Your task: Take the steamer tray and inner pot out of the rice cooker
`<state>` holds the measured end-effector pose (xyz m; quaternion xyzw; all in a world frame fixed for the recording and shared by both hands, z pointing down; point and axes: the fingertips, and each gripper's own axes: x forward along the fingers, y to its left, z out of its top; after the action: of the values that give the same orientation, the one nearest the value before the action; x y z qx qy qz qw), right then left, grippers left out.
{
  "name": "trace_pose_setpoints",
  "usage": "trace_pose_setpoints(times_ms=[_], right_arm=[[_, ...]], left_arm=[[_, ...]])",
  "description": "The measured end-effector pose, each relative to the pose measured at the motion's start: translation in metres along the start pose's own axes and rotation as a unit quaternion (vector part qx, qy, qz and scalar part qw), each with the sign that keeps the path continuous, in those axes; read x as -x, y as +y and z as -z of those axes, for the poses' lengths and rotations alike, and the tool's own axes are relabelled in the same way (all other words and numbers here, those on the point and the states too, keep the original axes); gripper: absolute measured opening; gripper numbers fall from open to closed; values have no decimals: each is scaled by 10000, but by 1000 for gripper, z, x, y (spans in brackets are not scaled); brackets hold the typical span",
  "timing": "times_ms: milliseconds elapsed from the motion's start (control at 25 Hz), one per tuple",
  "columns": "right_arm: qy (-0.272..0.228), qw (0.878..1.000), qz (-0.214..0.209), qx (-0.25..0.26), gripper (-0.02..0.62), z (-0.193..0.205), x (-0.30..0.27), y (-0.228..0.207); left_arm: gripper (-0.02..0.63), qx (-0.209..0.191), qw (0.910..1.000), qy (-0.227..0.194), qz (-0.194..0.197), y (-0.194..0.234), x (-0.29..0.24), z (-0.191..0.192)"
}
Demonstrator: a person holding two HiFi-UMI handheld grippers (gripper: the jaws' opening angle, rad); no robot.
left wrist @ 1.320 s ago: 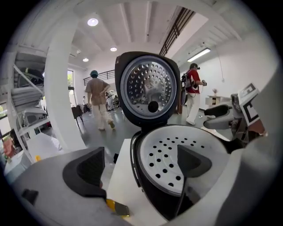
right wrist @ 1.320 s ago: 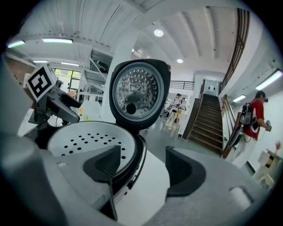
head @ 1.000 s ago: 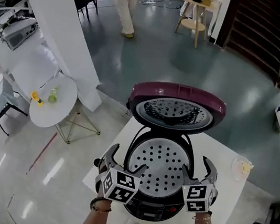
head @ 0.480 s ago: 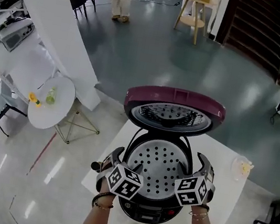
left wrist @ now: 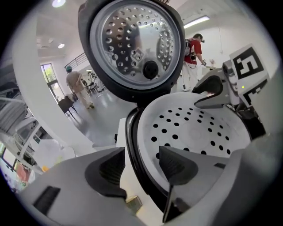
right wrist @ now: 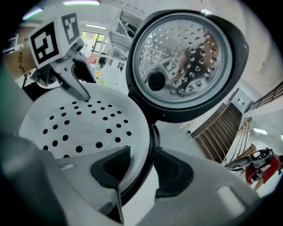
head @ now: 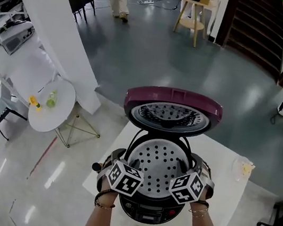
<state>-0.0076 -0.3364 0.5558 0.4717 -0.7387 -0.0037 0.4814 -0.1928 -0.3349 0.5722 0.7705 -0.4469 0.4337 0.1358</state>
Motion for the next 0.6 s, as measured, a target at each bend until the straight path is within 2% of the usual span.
trace_pose_setpoints(times_ms=[80,280,480,600], right_arm=[[-137,9999,60,-50,121,-5,7,1],[-641,9967,461,-201,115,-22,30,-14],[-1123,9892,857,-402,106,-39,71,-33],[-1373,9830,1014,-676,98,-40,99,-42]], left_arm=[[218,-178,9998,-32,-124,0,2,-2],[202,29,9989,-448,-155,8,23,-19],[193,-162,9950,-908,-375,8,58,-43],[149,-237,9912,-1264,-304,0,80,-59]])
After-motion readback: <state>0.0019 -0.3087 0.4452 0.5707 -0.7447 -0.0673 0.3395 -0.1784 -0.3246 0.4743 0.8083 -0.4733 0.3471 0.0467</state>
